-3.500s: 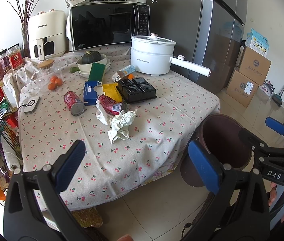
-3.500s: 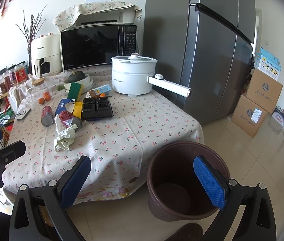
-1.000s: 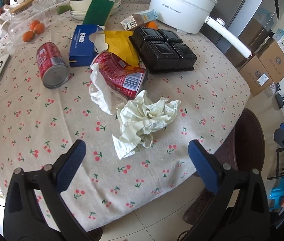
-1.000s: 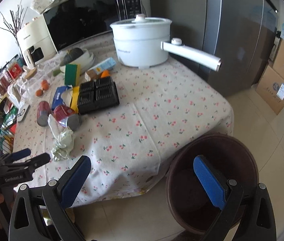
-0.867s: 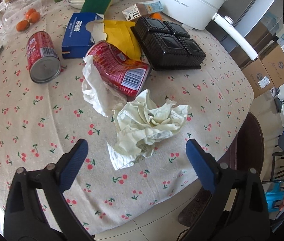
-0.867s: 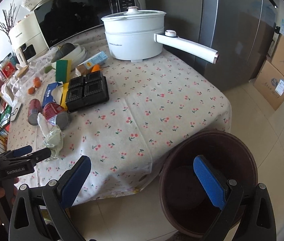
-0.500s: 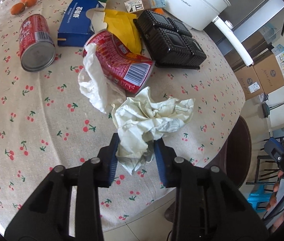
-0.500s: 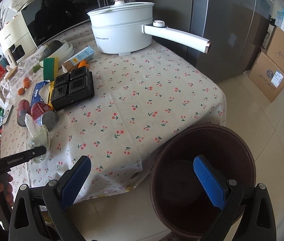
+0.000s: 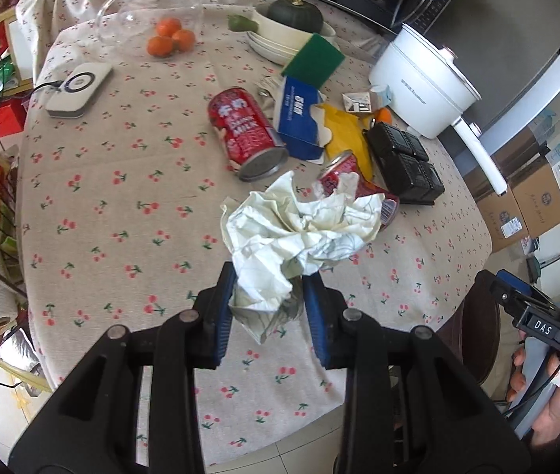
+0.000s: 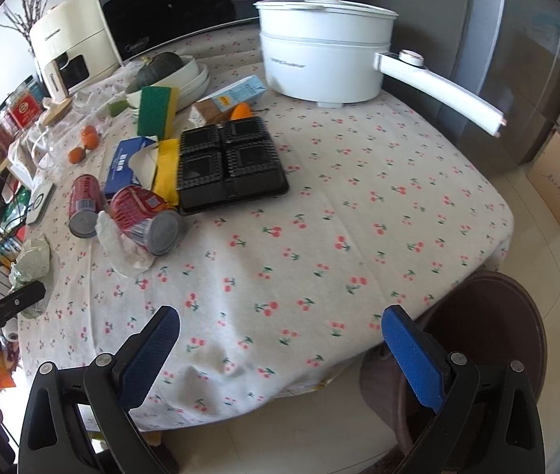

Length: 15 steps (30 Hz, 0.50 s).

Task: Collect trash
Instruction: 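Lift the tissue with the left gripper while the right gripper grasps the white tissue by the can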

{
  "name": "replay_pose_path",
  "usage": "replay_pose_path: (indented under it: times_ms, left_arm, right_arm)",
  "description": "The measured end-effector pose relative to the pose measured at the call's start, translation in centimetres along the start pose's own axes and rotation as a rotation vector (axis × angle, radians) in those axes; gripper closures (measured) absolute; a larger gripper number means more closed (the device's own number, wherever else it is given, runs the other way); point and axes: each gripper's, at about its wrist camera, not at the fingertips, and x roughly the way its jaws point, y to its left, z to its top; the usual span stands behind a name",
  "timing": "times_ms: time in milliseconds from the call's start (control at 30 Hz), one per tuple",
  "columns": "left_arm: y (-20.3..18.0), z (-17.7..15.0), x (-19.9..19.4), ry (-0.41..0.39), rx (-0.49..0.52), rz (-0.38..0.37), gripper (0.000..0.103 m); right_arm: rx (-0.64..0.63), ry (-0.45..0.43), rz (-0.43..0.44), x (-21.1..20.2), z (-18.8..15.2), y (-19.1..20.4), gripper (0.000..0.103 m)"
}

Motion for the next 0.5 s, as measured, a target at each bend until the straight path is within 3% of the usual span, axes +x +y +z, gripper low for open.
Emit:
replay_pose_path:
  times_ms: [233,500]
  left_arm:
    - [2.3,-0.2,-1.7,-0.038,-0.007,0.027,0.068]
    - [3.6,-0.6,-2.3,-0.039,-0.003,0.032,0.067]
  right_arm:
    - [-0.005,0.055,0.149,3.8,0.8,7.2,0.002]
    - [0.141,0.055,0.145,9.5,1.5,10.1,0.019]
